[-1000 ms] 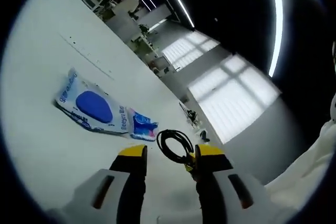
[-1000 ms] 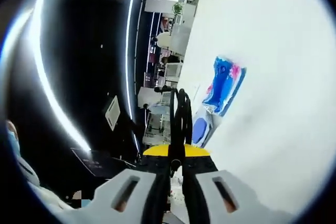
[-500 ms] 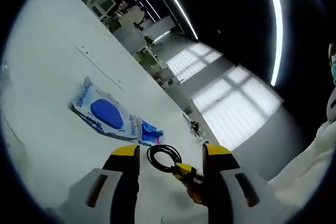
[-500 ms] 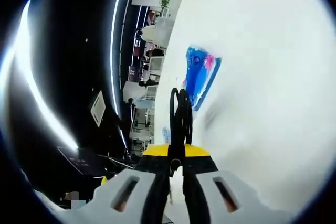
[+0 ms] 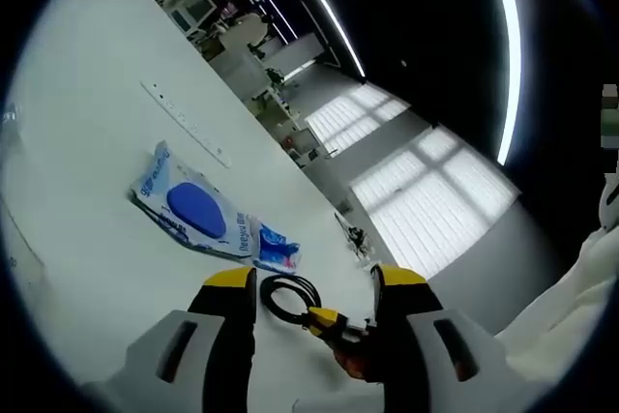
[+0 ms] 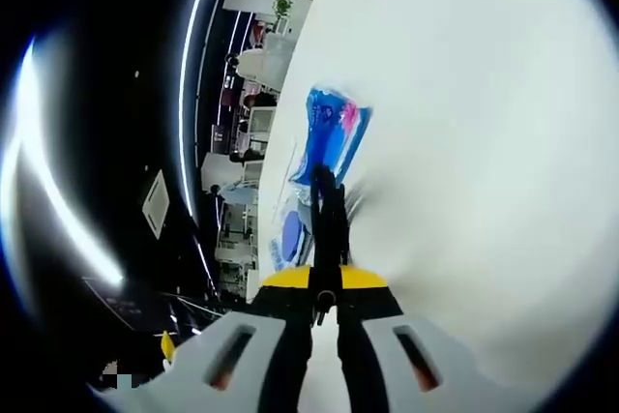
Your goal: Arrange the tabletop items into an orderly group along one side of the table until the central work area is clear of visible clutter.
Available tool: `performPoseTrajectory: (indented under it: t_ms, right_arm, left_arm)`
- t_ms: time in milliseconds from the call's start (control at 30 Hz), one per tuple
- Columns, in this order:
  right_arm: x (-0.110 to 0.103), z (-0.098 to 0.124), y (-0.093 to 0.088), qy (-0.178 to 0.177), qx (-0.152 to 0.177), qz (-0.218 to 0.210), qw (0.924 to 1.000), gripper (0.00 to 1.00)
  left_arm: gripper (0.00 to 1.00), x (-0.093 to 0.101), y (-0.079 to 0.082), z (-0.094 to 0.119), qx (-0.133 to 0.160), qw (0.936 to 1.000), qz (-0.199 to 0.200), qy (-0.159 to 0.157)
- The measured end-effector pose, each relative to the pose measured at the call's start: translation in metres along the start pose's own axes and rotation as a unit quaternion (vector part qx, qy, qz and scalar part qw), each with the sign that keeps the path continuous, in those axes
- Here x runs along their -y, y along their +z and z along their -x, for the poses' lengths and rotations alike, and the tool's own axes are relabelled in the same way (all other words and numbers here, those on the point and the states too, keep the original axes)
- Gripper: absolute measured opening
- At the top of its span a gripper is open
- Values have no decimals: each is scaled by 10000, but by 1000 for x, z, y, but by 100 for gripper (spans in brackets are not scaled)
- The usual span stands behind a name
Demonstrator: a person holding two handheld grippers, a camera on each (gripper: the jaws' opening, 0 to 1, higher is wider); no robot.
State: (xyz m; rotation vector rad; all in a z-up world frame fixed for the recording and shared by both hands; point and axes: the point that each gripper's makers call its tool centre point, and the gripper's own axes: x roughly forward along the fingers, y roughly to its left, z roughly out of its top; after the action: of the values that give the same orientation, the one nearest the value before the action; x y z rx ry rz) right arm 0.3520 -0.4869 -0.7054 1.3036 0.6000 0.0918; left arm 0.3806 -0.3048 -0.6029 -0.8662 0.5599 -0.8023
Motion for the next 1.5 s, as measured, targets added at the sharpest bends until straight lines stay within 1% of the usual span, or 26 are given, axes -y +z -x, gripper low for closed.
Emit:
performPoseTrajectory:
  t_ms: [67, 167, 267, 433, 467, 600, 667, 767, 867, 933, 1033, 1167, 1233, 1267, 1367, 1433, 1500]
  right_arm:
    - [2, 0, 2, -24, 14, 13, 10000, 5]
    - [7, 1, 3, -182, 27, 93, 9998, 5]
    - [11, 2, 2, -323, 51, 112, 9994, 6]
    - [28, 2, 13, -633, 106, 271, 9976, 7]
    - [35, 2, 17, -744, 116, 333, 9966, 7]
    - [50, 1, 26, -1016, 125, 595, 9930, 10]
    - [57, 2, 29, -1124, 150, 719, 9909, 11]
    - [62, 3, 32, -1199, 162, 833, 9892, 13]
    - [63, 2, 33, -1192, 176, 839, 9892, 13]
    - [63, 3, 34, -1226, 216, 937, 9878, 14]
    - [64, 4, 33, -1278, 183, 1097, 9855, 15]
    - [61, 6, 33, -1291, 147, 1369, 9820, 22]
    - [61, 8, 34, -1389, 132, 1505, 9787, 22]
    - [62, 10, 34, -1435, 127, 1640, 9759, 22]
    - [59, 12, 35, -1412, 160, 1729, 9746, 23]
    - [55, 13, 37, -1332, 213, 1780, 9747, 21]
    - [47, 13, 39, -1221, 306, 1858, 9745, 23]
  left_arm:
    - [48, -1, 0, 0, 5, 10000, 45, -5]
    - [48, -2, 0, 0, 21, 9999, 133, -24]
    - [48, -1, 0, 1, 30, 9999, 135, -34]
    - [48, -1, -1, 1, 28, 9999, 158, -51]
    - [49, -1, -1, 1, 25, 9998, 165, -51]
    - [49, -2, -2, 2, 6, 9998, 206, -50]
    - [49, -2, -3, 2, 9, 9997, 219, -55]
    - [49, -1, -3, 3, 6, 9997, 232, -61]
    - [49, -3, -6, 3, -38, 9996, 266, -53]
    - [50, -3, -8, 3, -64, 9995, 295, -57]
    - [50, -2, -9, 3, -76, 9995, 303, -85]
    - [51, -1, -9, 3, -76, 9994, 316, -100]
    - [52, -2, -10, 3, -81, 9994, 330, -101]
    - [51, -3, -10, 3, -97, 9993, 346, -93]
    - [52, -3, -12, 3, -117, 9993, 354, -92]
    - [52, -3, -12, 3, -122, 9993, 332, -91]
    - [53, -3, -12, 3, -131, 9994, 325, -83]
